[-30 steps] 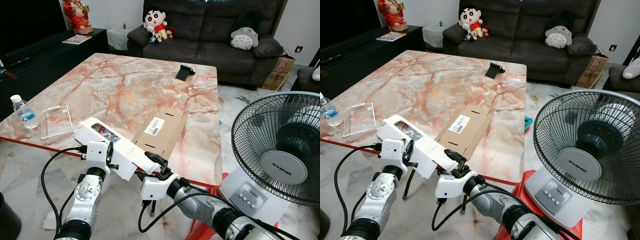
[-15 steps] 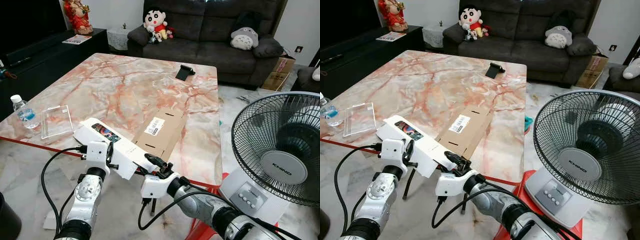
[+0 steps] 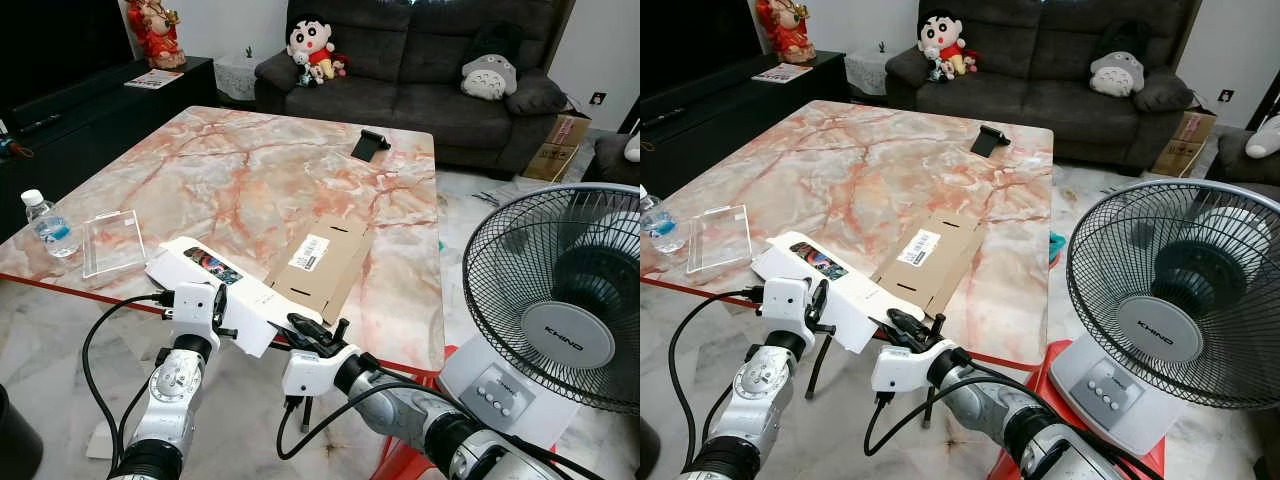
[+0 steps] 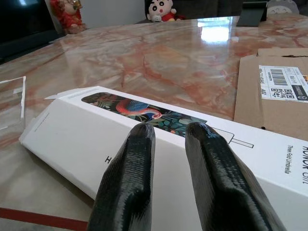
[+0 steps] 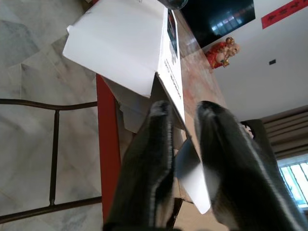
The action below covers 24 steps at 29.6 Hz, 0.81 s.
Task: Picking trash to rubbish bin
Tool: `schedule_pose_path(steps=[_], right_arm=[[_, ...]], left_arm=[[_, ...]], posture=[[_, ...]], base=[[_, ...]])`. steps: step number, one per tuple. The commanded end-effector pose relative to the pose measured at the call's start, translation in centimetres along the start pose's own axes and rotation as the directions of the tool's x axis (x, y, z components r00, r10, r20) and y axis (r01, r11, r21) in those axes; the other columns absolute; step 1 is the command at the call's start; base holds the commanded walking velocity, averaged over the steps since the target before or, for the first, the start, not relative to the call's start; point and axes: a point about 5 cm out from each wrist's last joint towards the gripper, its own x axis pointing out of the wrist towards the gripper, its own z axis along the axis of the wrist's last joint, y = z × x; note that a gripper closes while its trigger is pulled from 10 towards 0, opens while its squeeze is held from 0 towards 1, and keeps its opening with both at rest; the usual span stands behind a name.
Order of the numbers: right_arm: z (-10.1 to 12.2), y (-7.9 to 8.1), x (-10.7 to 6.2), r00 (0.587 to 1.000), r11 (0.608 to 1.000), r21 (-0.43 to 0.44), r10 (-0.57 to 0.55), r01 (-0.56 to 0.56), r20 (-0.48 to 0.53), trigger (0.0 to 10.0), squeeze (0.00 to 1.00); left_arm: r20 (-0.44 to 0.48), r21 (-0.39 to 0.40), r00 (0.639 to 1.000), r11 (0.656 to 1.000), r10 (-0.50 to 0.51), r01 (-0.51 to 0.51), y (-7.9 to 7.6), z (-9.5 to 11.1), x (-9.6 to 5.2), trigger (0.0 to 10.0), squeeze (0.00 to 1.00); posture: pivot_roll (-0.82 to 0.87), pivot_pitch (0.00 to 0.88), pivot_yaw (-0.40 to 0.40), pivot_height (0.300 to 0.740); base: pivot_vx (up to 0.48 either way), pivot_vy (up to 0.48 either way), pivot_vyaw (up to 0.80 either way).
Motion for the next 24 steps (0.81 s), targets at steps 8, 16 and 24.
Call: schedule_pose_path(steps=[8,16,24], right_arm=[[-0.1,-0.3,0.2,1.000,1.000,0.000,-0.008,0.008,-0.008,0.0,0.00],[0.0,-0.6,0.5,0.999,0.998,0.048,-0.025,0.026,-0.024,0.0,0.00],[0.2,-1.1,0.8,0.998,0.996,0.081,-0.046,0.049,-0.034,0.0,0.00]], left_arm=[[0.003,-0.006,1.000,1.000,-0.007,0.007,0.0,0.2,0.2,10.0,0.00],[0.020,-0.011,1.000,1.000,-0.005,0.005,-0.1,0.5,0.4,10.0,0.00],[0.214,-0.029,0.977,0.999,-0.019,0.026,-0.9,5.0,1.6,10.0,0.00]], posture=[[0.08,0.000,-0.029,0.740],[0.08,0.000,-0.030,0.740],[0.08,0.000,-0.032,0.740]], base=[[0.000,0.000,0.00],[0.000,0.000,0.00],[0.000,0.000,0.00]])
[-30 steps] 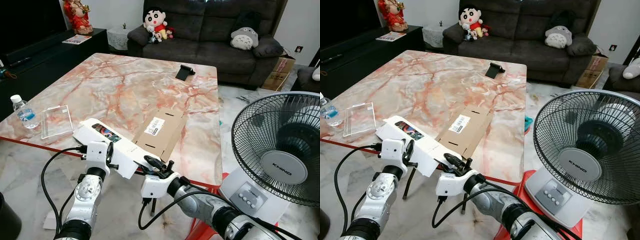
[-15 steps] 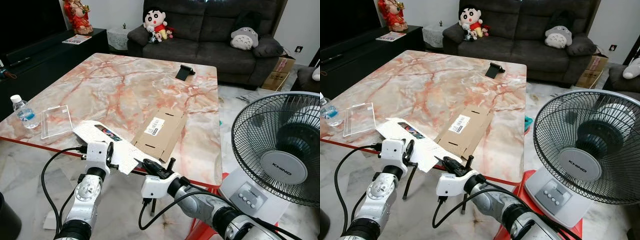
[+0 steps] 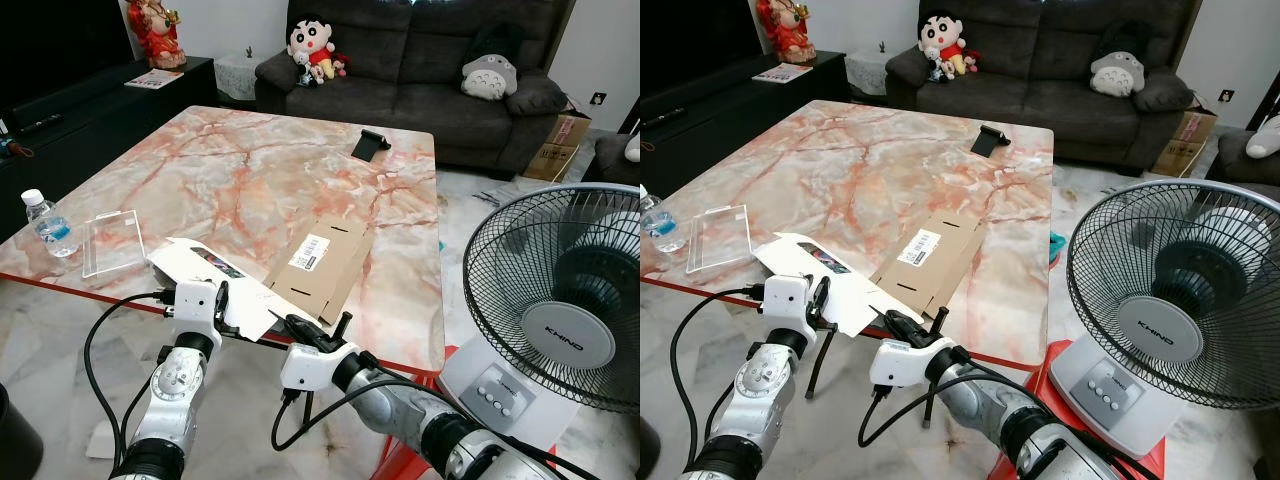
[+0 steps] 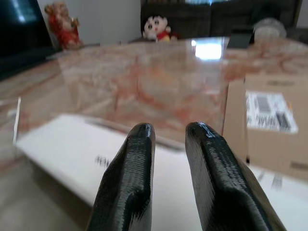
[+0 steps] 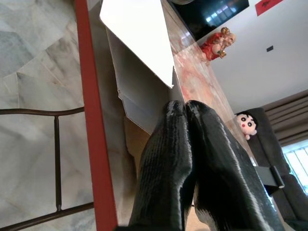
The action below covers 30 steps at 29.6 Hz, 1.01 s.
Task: Picking trash to rubbish bin
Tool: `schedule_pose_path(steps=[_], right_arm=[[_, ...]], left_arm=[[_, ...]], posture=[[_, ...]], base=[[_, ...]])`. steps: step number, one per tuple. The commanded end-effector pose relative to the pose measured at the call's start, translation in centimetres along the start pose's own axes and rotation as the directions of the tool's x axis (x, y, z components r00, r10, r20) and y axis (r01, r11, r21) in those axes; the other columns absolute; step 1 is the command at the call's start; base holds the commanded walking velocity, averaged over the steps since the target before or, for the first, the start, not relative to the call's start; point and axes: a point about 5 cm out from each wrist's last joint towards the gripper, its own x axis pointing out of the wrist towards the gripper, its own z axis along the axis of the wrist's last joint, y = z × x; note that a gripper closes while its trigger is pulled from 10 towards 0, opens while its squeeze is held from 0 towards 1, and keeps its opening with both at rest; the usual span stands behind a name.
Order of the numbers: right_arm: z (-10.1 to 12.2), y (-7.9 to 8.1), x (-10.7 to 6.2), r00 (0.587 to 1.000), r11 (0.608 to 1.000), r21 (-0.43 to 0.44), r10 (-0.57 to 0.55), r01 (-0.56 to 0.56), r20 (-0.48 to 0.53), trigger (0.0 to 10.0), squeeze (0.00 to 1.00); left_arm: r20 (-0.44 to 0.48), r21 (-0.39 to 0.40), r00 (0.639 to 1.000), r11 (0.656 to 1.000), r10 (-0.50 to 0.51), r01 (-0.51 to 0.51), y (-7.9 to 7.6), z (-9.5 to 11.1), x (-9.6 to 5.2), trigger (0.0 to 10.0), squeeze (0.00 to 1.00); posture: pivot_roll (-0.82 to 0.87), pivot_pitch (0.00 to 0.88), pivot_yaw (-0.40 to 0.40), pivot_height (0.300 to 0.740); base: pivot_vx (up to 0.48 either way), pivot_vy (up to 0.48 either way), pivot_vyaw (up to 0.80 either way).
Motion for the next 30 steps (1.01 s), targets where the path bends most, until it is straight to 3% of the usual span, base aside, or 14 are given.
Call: schedule_pose_path(steps=[1,2,7,10,11,14,16,18,21,25,26,28,30], right_arm=[[0.0,-0.7,0.4,1.000,1.000,0.008,-0.013,0.013,-0.011,0.0,0.00],[0.0,-0.7,0.5,1.000,1.000,0.013,-0.015,0.016,-0.014,0.0,0.00],[0.1,-1.1,0.7,0.999,0.998,0.056,-0.038,0.040,-0.029,0.0,0.00],[-0.2,-2.1,1.1,0.990,0.973,0.197,-0.104,0.121,-0.092,0.0,0.00],[-0.2,-2.1,1.1,0.990,0.973,0.197,-0.104,0.121,-0.092,0.0,0.00],[-0.2,-3.5,1.5,0.977,0.932,0.304,-0.162,0.196,-0.136,0.0,0.00],[-0.4,-4.4,1.8,0.966,0.888,0.387,-0.194,0.247,-0.171,0.0,0.00],[-0.7,-5.4,2.0,0.947,0.795,0.519,-0.228,0.316,-0.227,0.0,0.00],[-1.0,-5.7,1.9,0.940,0.760,0.556,-0.230,0.336,-0.252,0.0,0.00],[-1.8,-6.1,1.8,0.919,0.685,0.616,-0.237,0.389,-0.316,0.0,0.00],[-1.8,-6.1,1.8,0.919,0.685,0.616,-0.237,0.389,-0.316,0.0,0.00],[-2.3,-6.7,1.6,0.901,0.618,0.659,-0.248,0.430,-0.356,0.0,0.00],[-2.4,-7.0,1.6,0.895,0.596,0.669,-0.258,0.444,-0.364,0.0,0.00]], left_arm=[[0.174,-0.010,0.985,1.000,-0.009,0.011,-0.5,4.2,1.8,10.0,0.00],[0.254,0.006,0.967,1.000,-0.021,0.020,-0.6,6.4,2.6,10.0,0.00],[0.294,0.011,0.955,0.999,-0.034,0.032,-0.8,7.7,3.0,10.0,0.00],[0.302,0.021,0.951,0.998,-0.061,0.057,-1.1,8.1,2.9,10.0,0.00],[0.302,0.021,0.951,0.998,-0.061,0.057,-1.1,8.1,2.9,10.0,0.00],[0.272,0.012,0.961,0.999,-0.050,0.048,-1.0,7.5,2.7,10.0,0.00],[0.263,0.010,0.964,0.999,-0.050,0.049,-1.0,7.2,2.5,10.0,0.00],[0.256,0.005,0.966,0.999,-0.043,0.043,-0.9,7.1,2.5,10.0,0.00],[0.255,0.005,0.966,0.999,-0.042,0.042,-0.9,7.1,2.5,10.0,0.00],[0.255,0.002,0.966,0.999,-0.040,0.041,-0.9,7.0,2.3,10.0,0.00],[0.255,0.002,0.966,0.999,-0.040,0.041,-0.9,7.0,2.3,10.0,0.00],[0.246,0.000,0.969,0.999,-0.035,0.037,-0.8,6.8,2.3,10.0,0.00],[0.238,-0.002,0.971,0.999,-0.033,0.034,-0.7,6.6,2.2,10.0,0.00]], posture=[[0.08,0.000,-0.034,0.740],[0.08,0.000,-0.034,0.740],[0.08,0.000,-0.032,0.740],[0.08,0.000,-0.029,0.740],[0.08,0.000,-0.029,0.740],[0.08,0.000,-0.028,0.740],[0.08,0.000,-0.028,0.740],[0.08,0.000,-0.030,0.740],[0.08,0.000,-0.030,0.740],[0.08,0.000,-0.031,0.740],[0.08,0.000,-0.031,0.740],[0.08,0.000,-0.031,0.740],[0.08,0.000,-0.032,0.740]], base=[[0.000,0.000,0.00],[0.000,0.000,0.00],[0.000,0.000,0.00],[0.000,0.000,0.00],[0.000,0.000,0.00],[0.000,0.000,0.00],[0.000,0.000,0.00],[0.000,0.000,0.00],[0.000,0.000,0.00],[0.000,0.000,0.00],[0.000,0.000,0.00],[0.000,0.000,0.00],[0.000,0.000,0.00]])
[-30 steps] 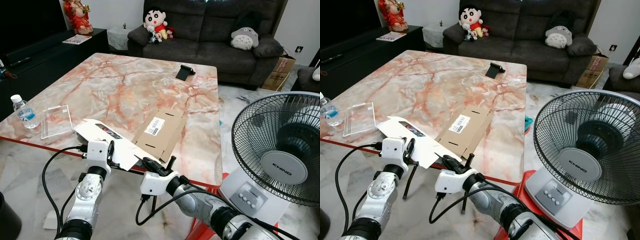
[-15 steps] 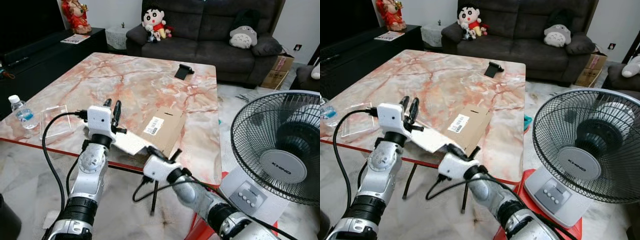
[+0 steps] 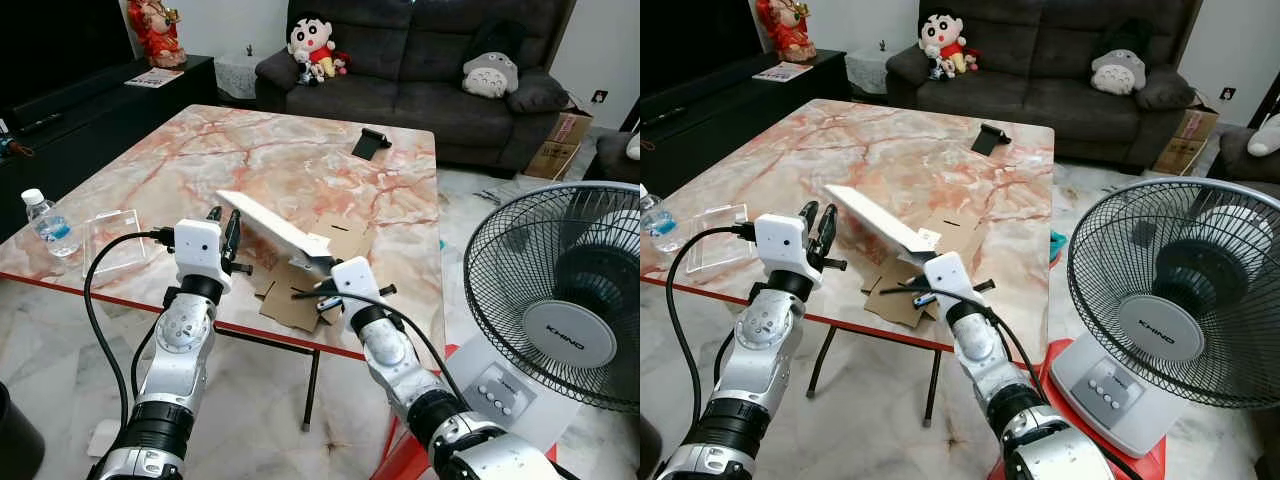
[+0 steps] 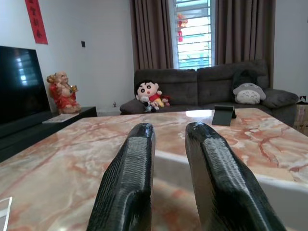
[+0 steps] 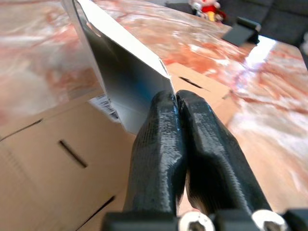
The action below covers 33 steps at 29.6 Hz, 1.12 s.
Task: Picking trash to rubbish bin
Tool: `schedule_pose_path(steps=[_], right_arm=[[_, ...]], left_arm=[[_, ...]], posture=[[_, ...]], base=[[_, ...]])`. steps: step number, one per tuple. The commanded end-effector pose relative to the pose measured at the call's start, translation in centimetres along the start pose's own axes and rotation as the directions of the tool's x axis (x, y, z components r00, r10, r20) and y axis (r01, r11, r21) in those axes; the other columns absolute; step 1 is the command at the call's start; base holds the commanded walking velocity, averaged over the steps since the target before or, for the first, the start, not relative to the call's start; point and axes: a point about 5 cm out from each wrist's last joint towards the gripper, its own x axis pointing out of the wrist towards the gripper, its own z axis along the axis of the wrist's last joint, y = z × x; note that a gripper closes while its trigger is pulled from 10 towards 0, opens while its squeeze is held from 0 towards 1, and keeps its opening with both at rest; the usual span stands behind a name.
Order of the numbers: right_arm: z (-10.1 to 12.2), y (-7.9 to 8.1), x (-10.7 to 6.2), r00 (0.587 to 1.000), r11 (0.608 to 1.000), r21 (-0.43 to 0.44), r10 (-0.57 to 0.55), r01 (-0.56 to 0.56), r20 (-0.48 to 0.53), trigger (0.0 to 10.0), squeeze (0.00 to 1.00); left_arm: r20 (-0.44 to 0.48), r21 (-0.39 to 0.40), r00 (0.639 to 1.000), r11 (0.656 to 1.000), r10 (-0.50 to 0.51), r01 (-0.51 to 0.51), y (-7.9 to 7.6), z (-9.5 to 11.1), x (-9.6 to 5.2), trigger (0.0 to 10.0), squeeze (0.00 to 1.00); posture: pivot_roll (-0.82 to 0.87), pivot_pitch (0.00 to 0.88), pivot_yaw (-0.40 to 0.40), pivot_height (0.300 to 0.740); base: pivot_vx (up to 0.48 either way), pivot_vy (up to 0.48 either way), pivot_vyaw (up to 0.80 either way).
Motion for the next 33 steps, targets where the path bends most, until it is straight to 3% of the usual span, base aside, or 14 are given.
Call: schedule_pose_path(steps=[1,9,10,11,12,16,18,23,33], right_arm=[[1.2,-0.9,0.6,0.999,0.998,0.057,-0.040,0.038,0.032,0.0,0.00],[1.6,-1.8,0.6,0.995,0.988,0.137,-0.075,0.066,0.065,0.0,0.00],[1.5,-1.9,0.5,0.995,0.986,0.151,-0.078,0.067,0.064,0.9,0.00],[1.3,-1.9,0.5,0.995,0.985,0.160,-0.080,0.070,0.058,8.3,0.00],[0.7,-2.0,0.2,0.996,0.985,0.159,-0.079,0.072,0.040,10.0,0.00],[0.0,-2.0,-0.2,0.997,0.987,0.143,-0.069,0.065,0.019,10.0,0.00],[-1.1,-1.6,-0.7,0.999,0.986,0.161,-0.035,0.036,-0.011,10.0,0.00],[-2.2,-1.2,-1.3,0.999,0.981,0.194,-0.016,0.026,-0.050,10.0,0.00],[-1.8,-1.0,-1.2,1.000,0.974,0.225,-0.024,0.027,-0.015,10.0,0.00]], left_arm=[[-0.030,-0.011,0.999,1.000,0.016,-0.017,0.2,-0.6,-0.4,10.0,0.00],[-0.138,0.001,0.989,0.999,0.053,-0.054,1.0,-3.1,-2.1,10.0,0.00],[-0.160,-0.001,0.985,0.998,0.060,-0.061,1.1,-3.6,-2.4,10.0,0.00],[-0.183,-0.004,0.981,0.998,0.067,-0.069,1.3,-4.1,-2.8,10.0,0.00],[-0.236,-0.023,0.968,0.995,0.087,-0.095,1.6,-5.2,-3.6,10.0,0.00],[-0.293,-0.040,0.950,0.991,0.108,-0.125,2.0,-6.3,-4.7,10.0,0.00],[-0.355,-0.041,0.923,0.984,0.148,-0.173,2.7,-7.6,-5.9,10.0,0.00],[-0.391,-0.030,0.903,0.978,0.180,-0.208,3.2,-8.5,-6.8,10.0,0.00],[-0.315,-0.027,0.933,0.981,0.176,-0.195,2.6,-7.5,-5.7,10.0,0.00]], posture=[[0.08,0.000,-0.033,0.740],[0.08,0.000,-0.033,0.740],[0.08,0.000,-0.033,0.740],[0.08,0.000,-0.033,0.740],[0.08,0.000,-0.033,0.740],[0.07,0.000,-0.034,0.740],[0.07,0.000,-0.032,0.740],[0.07,0.000,-0.029,0.740],[0.06,0.000,-0.023,0.740]], base=[[0.000,0.000,0.00],[0.000,0.000,0.00],[0.000,0.000,0.00],[0.000,0.000,0.00],[0.000,0.000,0.00],[0.000,0.000,0.00],[0.000,0.000,0.00],[0.000,0.000,0.00],[0.000,0.000,0.00]])
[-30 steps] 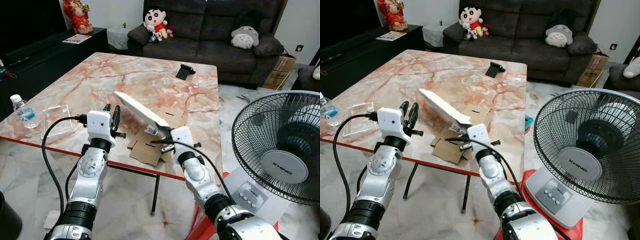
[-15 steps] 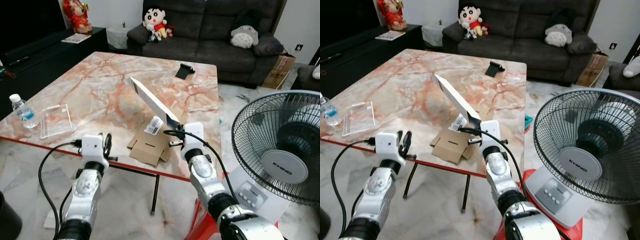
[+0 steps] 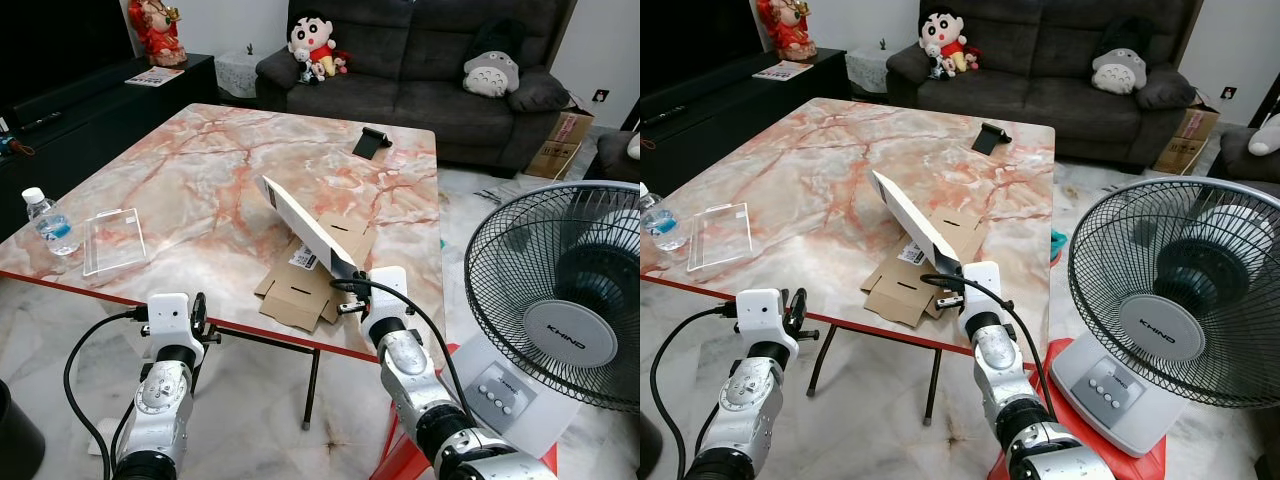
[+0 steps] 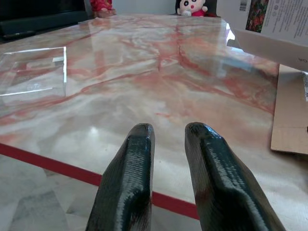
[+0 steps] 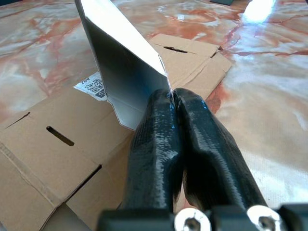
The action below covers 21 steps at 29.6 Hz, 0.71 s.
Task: Picking trash to rubbish bin
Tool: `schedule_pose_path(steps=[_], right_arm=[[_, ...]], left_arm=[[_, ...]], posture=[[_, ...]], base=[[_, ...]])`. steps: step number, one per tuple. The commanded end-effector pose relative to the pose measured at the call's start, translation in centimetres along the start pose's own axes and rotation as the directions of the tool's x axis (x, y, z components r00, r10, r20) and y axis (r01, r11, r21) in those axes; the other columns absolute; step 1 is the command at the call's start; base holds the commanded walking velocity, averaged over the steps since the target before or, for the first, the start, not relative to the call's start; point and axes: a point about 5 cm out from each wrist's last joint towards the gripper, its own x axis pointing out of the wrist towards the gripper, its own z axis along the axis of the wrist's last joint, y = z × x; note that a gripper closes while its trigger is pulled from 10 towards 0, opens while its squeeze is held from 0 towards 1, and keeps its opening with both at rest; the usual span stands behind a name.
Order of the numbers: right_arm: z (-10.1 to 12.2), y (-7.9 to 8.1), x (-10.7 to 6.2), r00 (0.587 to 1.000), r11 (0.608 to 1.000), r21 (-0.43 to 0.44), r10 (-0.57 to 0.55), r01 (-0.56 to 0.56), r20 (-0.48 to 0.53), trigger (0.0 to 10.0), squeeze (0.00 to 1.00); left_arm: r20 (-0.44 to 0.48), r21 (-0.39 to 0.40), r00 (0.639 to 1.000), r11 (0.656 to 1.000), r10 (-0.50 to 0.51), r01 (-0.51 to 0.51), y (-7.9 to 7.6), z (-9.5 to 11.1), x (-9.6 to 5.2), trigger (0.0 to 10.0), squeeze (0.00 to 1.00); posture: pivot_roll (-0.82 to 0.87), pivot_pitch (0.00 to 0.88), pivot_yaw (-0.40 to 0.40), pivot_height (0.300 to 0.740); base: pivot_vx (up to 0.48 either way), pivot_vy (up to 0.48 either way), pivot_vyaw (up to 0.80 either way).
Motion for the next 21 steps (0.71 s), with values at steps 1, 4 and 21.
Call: schedule_pose_path(steps=[1,4,21], right_arm=[[0.62,0.17,0.14,0.999,1.000,0.018,0.004,-0.005,0.040,10.0,0.00],[0.79,0.31,0.18,0.999,1.000,0.027,0.008,-0.009,0.052,10.0,0.00],[1.23,0.75,0.18,0.996,0.999,0.031,0.019,-0.022,0.090,10.0,0.00]], left_arm=[[0.049,0.001,0.999,1.000,-0.012,0.012,-0.59,0.99,0.57,10.0,0.00],[0.057,0.002,0.998,1.000,-0.012,0.012,-0.61,1.08,0.66,10.0,0.00],[0.074,0.010,0.997,1.000,-0.022,0.022,-0.74,1.17,0.67,10.0,0.00]], posture=[[0.06,0.000,-0.023,0.740],[0.06,0.000,-0.022,0.740],[0.06,0.000,-0.022,0.740]], base=[[0.000,0.000,0.00],[0.000,0.000,0.00],[0.000,0.000,0.00]])
